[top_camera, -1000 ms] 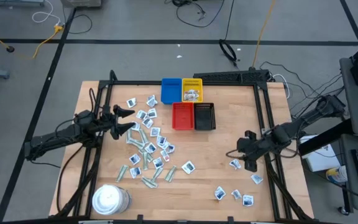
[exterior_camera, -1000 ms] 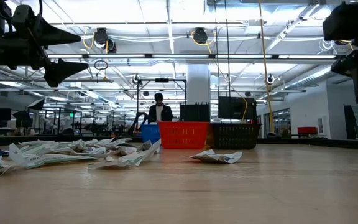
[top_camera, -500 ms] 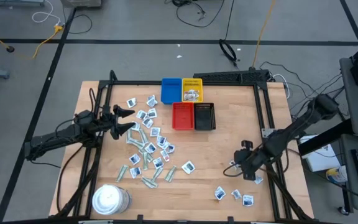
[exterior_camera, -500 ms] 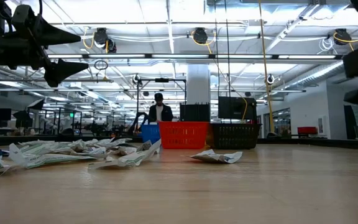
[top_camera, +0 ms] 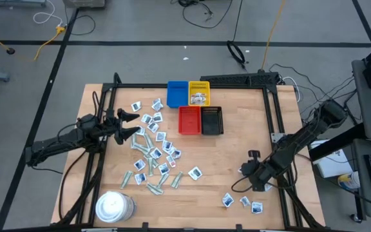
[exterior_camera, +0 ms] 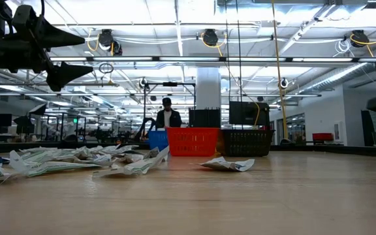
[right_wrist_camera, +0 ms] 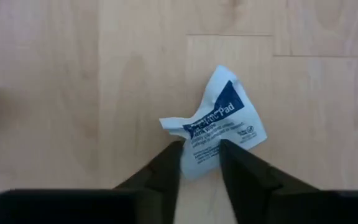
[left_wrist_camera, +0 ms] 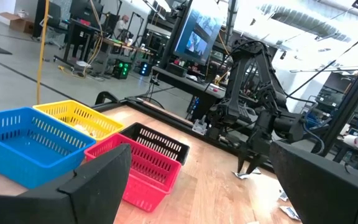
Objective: Pick & Place First Aid Supplies
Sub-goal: Put the alcohol pad into the blue bin
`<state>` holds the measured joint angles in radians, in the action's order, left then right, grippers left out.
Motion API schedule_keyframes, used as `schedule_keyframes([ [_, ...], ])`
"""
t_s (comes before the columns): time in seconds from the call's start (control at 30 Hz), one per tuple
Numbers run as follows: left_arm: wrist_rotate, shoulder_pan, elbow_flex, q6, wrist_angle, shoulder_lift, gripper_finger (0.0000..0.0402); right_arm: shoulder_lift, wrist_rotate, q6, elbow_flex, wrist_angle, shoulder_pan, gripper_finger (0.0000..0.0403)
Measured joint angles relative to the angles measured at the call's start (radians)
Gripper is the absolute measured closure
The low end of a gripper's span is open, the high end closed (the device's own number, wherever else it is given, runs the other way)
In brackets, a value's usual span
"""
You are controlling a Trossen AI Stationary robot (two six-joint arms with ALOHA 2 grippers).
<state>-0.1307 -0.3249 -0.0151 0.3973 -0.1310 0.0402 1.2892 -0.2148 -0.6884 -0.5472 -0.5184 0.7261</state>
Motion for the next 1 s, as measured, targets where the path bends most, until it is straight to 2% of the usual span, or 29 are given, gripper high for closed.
schedule_keyframes([
  [0.1, 0.0, 0.0, 0.0, 0.0, 0.0, 0.0, 0.0011, -0.001, -0.017, 0.027, 0.002, 0.017, -0.001, 0.0371],
  [0.17, 0.0, 0.0, 0.0, 0.0, 0.0, 0.0, 0.0011, 0.0, -0.03, 0.046, 0.002, 0.031, -0.002, 0.0393],
  [0.3, 0.0, 0.0, 0.0, 0.0, 0.0, 0.0, 0.0011, 0.0, -0.078, 0.034, 0.003, 0.045, -0.011, 0.04],
  [0.47, 0.0, 0.0, 0.0, 0.0, 0.0, 0.0, 0.0011, -0.018, -0.086, 0.046, 0.007, 0.122, -0.071, 0.0402],
  [1.0, 0.0, 0.0, 0.0, 0.0, -0.001, 0.0, 0.0011, -0.038, -0.074, 0.099, 0.005, 0.762, -0.358, 0.0403],
])
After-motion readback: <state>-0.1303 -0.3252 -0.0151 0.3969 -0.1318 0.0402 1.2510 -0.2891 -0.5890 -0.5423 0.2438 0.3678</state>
